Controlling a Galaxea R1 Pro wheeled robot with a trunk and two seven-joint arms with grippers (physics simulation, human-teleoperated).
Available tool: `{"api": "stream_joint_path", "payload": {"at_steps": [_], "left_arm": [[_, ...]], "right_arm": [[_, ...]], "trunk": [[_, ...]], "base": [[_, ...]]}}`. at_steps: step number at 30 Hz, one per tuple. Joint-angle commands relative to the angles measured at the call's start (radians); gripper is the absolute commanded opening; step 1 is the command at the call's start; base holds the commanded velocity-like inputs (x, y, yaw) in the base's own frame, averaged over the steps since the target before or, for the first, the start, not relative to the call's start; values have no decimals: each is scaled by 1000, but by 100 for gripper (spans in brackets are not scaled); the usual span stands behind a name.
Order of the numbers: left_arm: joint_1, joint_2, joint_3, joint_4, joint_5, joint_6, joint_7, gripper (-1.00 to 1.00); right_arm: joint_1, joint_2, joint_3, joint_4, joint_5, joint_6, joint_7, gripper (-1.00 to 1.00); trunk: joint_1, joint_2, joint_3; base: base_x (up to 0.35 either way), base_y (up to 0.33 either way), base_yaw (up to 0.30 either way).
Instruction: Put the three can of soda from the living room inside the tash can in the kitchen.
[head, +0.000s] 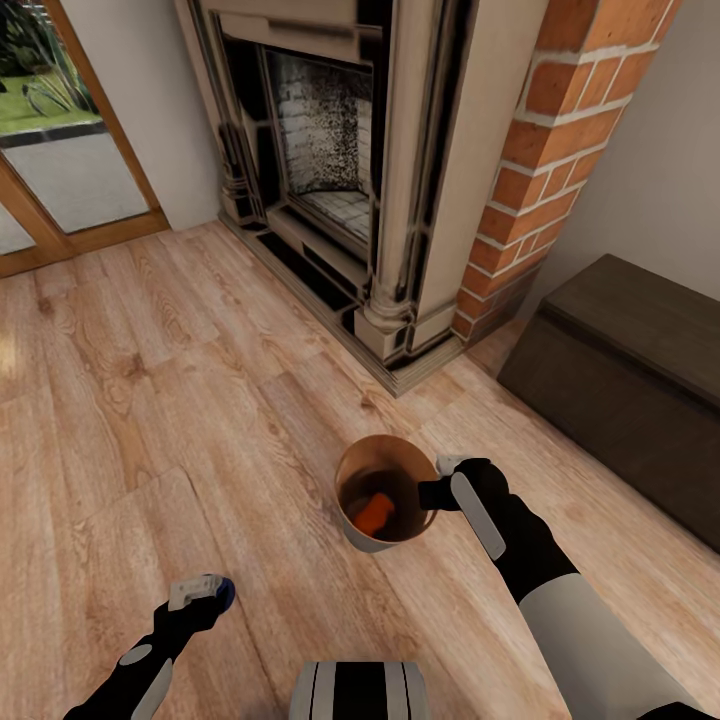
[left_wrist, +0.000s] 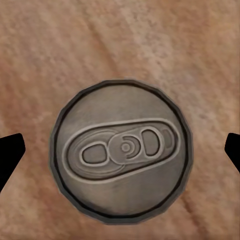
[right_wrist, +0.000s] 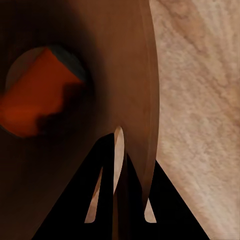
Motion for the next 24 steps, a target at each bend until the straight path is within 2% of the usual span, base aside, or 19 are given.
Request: {"api": "stream_joint_path", "payload": {"at_steps": [1,6,24], "left_arm": [[0,0,0,0,0,0,0,100],[0,0,0,1,0,0,0,100],[0,0,-1,1,0,0,0,100]], "right_arm": [[0,0,-1,0,-23,-5,5,-100],[0,0,0,0,-23,-5,5,-100],[0,0,0,0,-24,-5,5,-100]], "trunk": [[0,0,0],[2,-1,-15],[2,-1,-15]], "base": [[0,0,0],[0,0,0],[15,0,0]]}}
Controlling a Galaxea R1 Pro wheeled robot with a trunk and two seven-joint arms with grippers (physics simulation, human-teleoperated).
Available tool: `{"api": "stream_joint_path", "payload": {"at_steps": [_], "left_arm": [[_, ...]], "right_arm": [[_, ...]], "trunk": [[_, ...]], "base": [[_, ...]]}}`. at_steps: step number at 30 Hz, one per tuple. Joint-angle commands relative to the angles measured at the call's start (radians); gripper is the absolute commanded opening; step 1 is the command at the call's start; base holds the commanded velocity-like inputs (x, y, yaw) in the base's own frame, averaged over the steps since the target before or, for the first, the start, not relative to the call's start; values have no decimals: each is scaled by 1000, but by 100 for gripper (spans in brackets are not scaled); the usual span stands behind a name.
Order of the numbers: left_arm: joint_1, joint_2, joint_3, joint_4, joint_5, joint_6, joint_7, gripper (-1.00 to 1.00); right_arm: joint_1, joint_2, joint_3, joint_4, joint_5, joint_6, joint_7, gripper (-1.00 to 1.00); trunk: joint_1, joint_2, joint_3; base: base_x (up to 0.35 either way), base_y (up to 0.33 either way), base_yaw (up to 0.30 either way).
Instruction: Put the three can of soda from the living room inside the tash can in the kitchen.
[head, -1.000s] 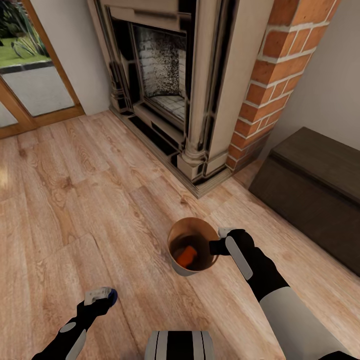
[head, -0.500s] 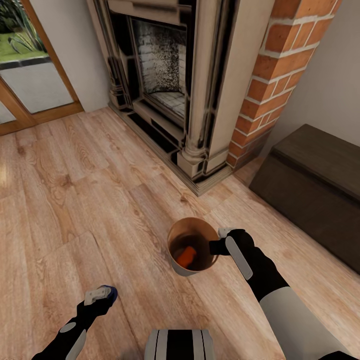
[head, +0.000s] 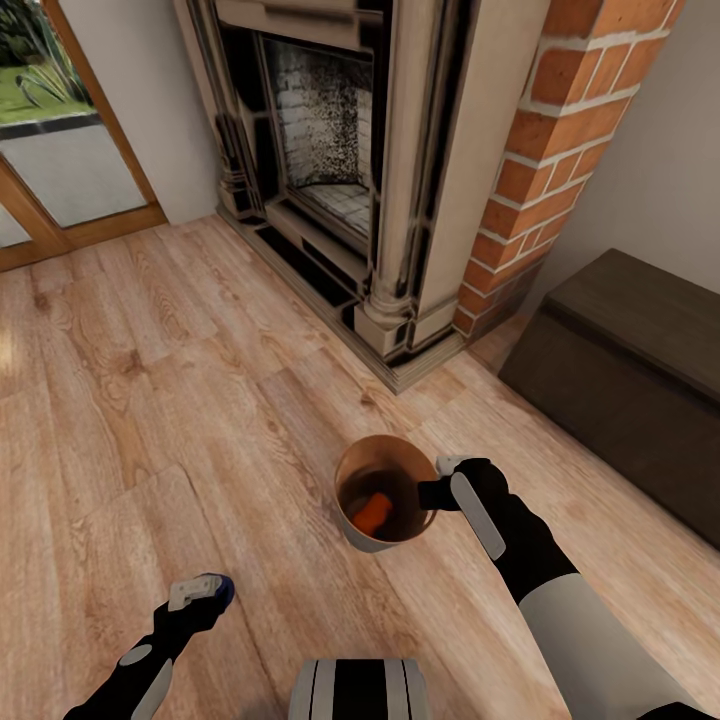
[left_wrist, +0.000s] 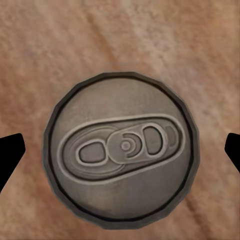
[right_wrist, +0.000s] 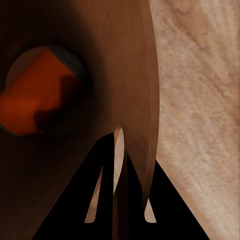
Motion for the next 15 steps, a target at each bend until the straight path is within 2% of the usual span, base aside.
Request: {"api": "stream_joint_path", "payload": {"at_steps": [1,15], "left_arm": [[0,0,0,0,0,0,0,100],[0,0,1,0,0,-1,0,100]], "right_arm": [[0,0,0,0,-25,-5,5,-100],[0,0,-1,0,-24,-5,5,-100]], "trunk": [[0,0,0],[0,0,0]], "base": [[29,0,0],[4,0,0]]}}
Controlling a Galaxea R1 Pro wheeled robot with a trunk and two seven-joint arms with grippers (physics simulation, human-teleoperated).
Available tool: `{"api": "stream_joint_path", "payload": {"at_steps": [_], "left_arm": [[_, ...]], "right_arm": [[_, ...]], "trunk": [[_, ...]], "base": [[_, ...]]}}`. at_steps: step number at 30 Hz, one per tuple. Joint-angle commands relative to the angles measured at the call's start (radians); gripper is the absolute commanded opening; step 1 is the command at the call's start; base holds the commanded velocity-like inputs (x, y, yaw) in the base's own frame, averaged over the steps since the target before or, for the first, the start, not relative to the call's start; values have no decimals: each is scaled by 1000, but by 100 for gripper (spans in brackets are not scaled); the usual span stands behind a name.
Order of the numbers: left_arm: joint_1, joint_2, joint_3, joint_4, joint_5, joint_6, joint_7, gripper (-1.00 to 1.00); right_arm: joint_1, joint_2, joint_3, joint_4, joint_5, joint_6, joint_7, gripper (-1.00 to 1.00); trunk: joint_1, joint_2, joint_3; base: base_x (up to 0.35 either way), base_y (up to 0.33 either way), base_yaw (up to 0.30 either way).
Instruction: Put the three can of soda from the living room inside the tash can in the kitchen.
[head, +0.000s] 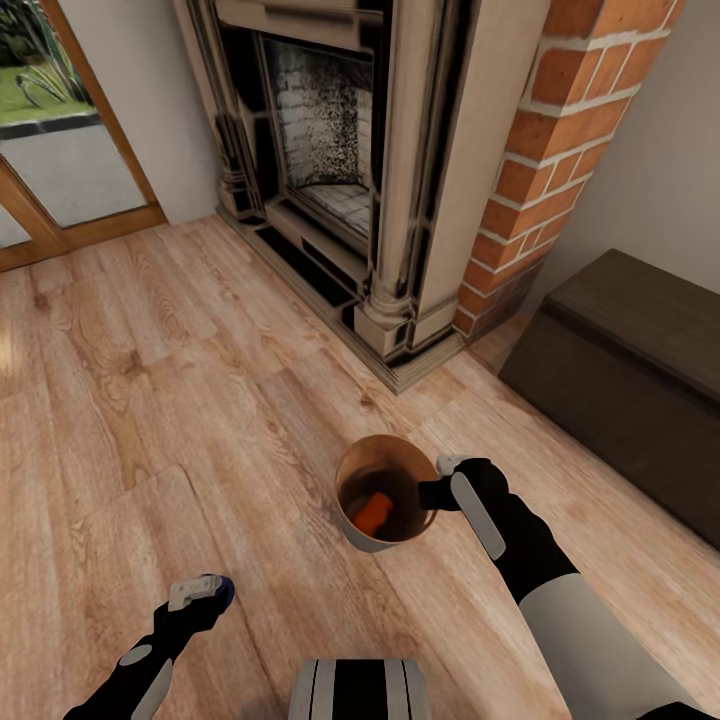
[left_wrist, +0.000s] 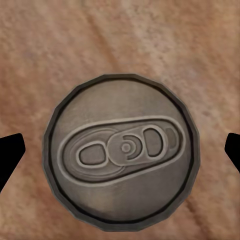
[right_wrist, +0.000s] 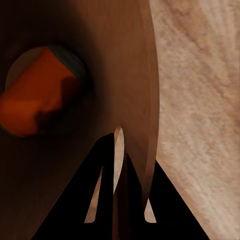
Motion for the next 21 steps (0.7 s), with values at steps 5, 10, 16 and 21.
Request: {"api": "stream_joint_path", "payload": {"at_steps": [5,10,16,21], "left_arm": [[0,0,0,0,0,0,0,100],[0,0,0,1,0,0,0,100],[0,0,-1,2,0,0,0,100],[0,0,-1,2,0,0,0,100]], "right_arm": [[0,0,0,0,-24,-5,5,-100],[0,1,0,0,-24,-5,5,-100],[0,1,0,0,-24,-5,5,-100],[0,1,0,0,-24,-5,5,-100]], "trunk": [[0,0,0],[2,-1,-15],[2,-1,-15],[2,-1,-15]], "base": [[0,0,0],[0,0,0],[0,0,0],[0,0,0]]}}
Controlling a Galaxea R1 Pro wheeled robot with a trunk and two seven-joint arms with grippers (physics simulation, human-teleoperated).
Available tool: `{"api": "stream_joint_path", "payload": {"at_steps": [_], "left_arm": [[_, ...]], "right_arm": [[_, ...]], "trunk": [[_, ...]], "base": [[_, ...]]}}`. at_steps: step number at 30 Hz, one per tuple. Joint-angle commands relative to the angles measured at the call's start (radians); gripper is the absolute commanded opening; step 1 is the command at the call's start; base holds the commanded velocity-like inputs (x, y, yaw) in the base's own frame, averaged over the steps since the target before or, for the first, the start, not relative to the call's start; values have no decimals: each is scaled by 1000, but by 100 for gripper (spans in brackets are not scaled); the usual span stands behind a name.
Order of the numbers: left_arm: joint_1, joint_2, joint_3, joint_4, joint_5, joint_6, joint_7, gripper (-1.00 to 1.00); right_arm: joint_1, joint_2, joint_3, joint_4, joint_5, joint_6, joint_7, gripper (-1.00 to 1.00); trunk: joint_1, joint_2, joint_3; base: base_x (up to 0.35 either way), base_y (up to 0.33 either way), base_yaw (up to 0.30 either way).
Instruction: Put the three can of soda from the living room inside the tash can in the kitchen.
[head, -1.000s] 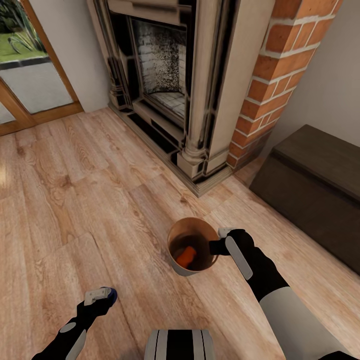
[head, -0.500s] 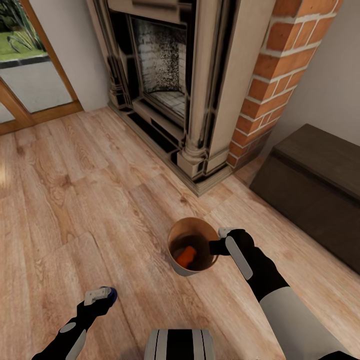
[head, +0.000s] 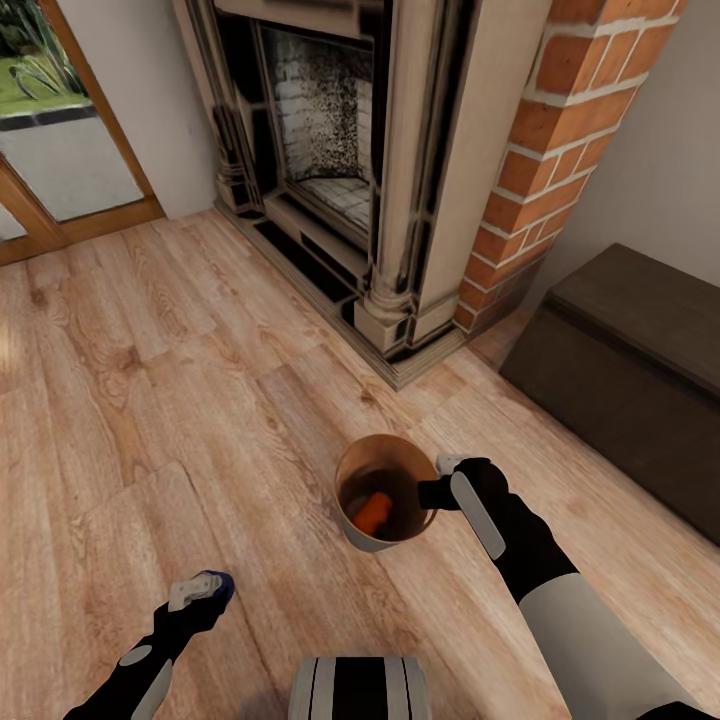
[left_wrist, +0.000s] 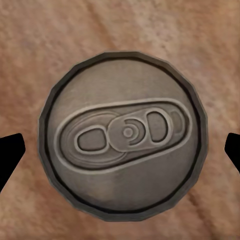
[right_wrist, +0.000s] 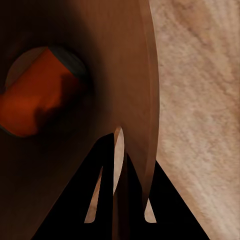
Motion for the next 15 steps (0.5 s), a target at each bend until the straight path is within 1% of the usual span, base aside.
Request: {"api": "stream_joint_path", "payload": {"at_steps": [1,3,4,15], "left_arm": [[0,0,0,0,0,0,0,100],[0,0,0,0,0,0,0,100],[0,0,0,0,0,0,0,-100],[0,0,-1,0,0,0,0,-100]], "right_arm": [[1,0,-1,2,-25,-6,5,-100],[1,0,-1,2,-25,-6,5,-100],[1,0,-1,2,-25,-6,5,-100],[1,0,-1,2,-25,-6,5,-100]], "trunk": [[1,0,0],[1,0,0],[1,0,0],[1,0,0]], "base": [[0,0,0],[0,0,0],[0,0,0],[0,0,0]]}}
